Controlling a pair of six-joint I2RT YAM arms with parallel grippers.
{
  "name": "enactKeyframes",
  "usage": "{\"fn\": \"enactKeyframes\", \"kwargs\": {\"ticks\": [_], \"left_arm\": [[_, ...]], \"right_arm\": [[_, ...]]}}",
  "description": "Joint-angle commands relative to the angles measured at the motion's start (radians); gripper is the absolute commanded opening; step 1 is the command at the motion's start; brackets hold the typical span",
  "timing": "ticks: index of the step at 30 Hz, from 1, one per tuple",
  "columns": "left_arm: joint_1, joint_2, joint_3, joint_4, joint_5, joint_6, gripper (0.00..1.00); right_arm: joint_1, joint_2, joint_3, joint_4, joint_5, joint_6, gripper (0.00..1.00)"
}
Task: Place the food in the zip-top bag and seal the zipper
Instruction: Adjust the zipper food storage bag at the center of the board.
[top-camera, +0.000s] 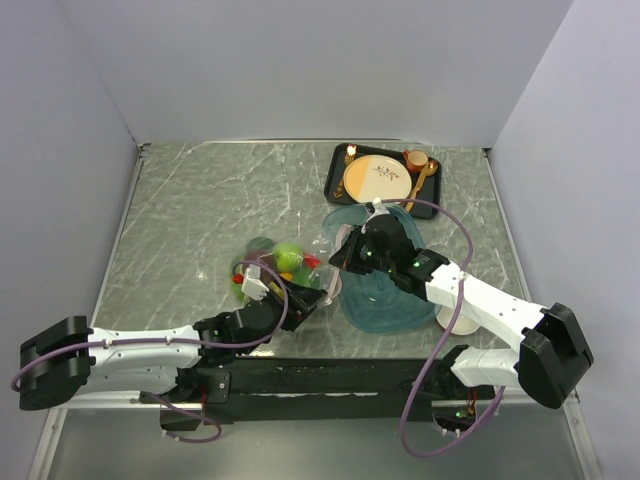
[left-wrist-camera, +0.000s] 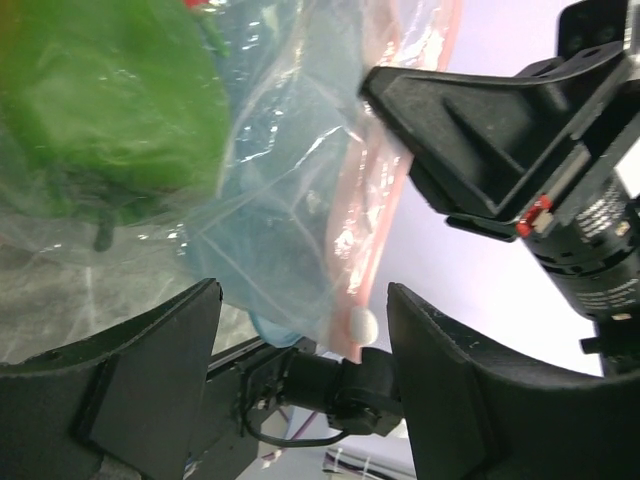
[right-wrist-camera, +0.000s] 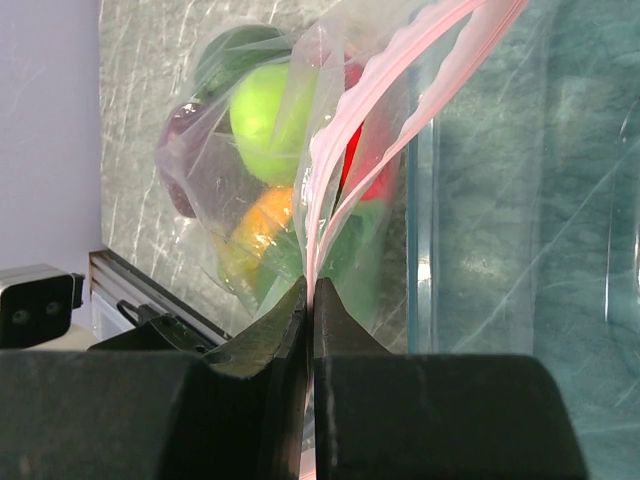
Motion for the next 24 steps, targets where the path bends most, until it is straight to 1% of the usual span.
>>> {"fn": "enactKeyframes", "kwargs": {"ticks": [1, 4, 11, 16, 18, 19, 20, 22, 23, 24], "left_arm": [[-0.004, 0.006, 0.011, 0.077, -0.033, -0.007, 0.72], [-0.002, 0.019, 0.021, 0.083, -0.039, -0.009, 0.67], [0.009, 0.066, 0.014, 0.138, -0.027, -0.026, 0.47], [0.013, 0.085, 0.014, 0.155, -0.011, -0.026, 0.42], [0.015, 0.082, 0.011, 0.146, -0.004, -0.033, 0.43], [0.015, 0.075, 0.008, 0.138, -0.001, -0.037, 0.47], [0.013, 0.071, 0.004, 0.131, 0.002, -0.052, 0.53], [0.013, 0.059, -0.024, 0.141, 0.006, -0.072, 0.56], [0.013, 0.055, -0.034, 0.152, 0.007, -0.087, 0.61], [0.012, 0.055, -0.039, 0.155, 0.010, -0.095, 0.62]], "right_arm": [[0.007, -0.029, -0.008, 0.026, -0.009, -0.008, 0.09], [0.007, -0.035, -0.018, 0.026, -0.010, -0.005, 0.09], [0.010, -0.040, -0.028, 0.032, -0.023, -0.002, 0.09], [0.013, -0.043, -0.031, 0.030, -0.023, -0.004, 0.09], [0.013, -0.047, -0.029, 0.023, -0.009, -0.002, 0.09], [0.013, -0.047, -0.031, 0.023, -0.004, -0.004, 0.09], [0.013, -0.050, -0.031, 0.020, -0.001, -0.002, 0.09], [0.013, -0.050, -0.020, 0.017, 0.011, -0.007, 0.09], [0.013, -0.050, -0.016, 0.012, 0.014, -0.007, 0.09], [0.013, -0.052, -0.011, 0.009, 0.019, -0.008, 0.09]]}}
